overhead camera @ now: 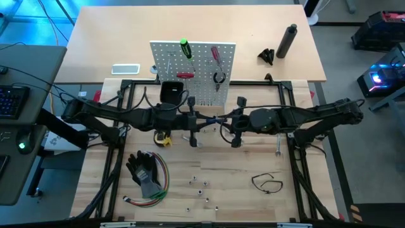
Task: Hang tools onto peg board
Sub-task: Hang the blue scissors on the white peg board
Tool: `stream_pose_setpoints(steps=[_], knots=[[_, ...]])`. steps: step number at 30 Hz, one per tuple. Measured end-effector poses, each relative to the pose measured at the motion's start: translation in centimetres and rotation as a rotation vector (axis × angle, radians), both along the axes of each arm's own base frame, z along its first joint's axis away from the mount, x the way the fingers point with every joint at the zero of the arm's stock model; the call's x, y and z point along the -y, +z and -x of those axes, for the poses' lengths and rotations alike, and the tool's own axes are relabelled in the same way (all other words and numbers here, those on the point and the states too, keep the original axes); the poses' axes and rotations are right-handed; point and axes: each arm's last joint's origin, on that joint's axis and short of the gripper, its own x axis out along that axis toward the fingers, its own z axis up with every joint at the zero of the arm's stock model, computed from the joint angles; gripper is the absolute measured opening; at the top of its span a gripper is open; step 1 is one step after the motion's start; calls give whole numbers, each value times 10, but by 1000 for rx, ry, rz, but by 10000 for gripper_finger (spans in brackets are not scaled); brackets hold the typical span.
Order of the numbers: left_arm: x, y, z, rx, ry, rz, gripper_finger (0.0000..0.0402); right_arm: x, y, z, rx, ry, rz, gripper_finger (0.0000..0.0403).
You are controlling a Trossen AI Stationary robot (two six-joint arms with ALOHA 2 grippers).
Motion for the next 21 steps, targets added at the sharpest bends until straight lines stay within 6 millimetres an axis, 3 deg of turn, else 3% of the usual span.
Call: stream_pose_setpoints(steps=[5,13,21], knots=[[-1,-3,0,-25,-4,18,28,-1,-2,0,-23,31,-7,41],[-1,-4,1,-38,0,24,28,3,-2,0,-17,10,-30,54],[-2,-4,1,-40,12,28,49,6,-2,-1,-14,0,-30,34]])
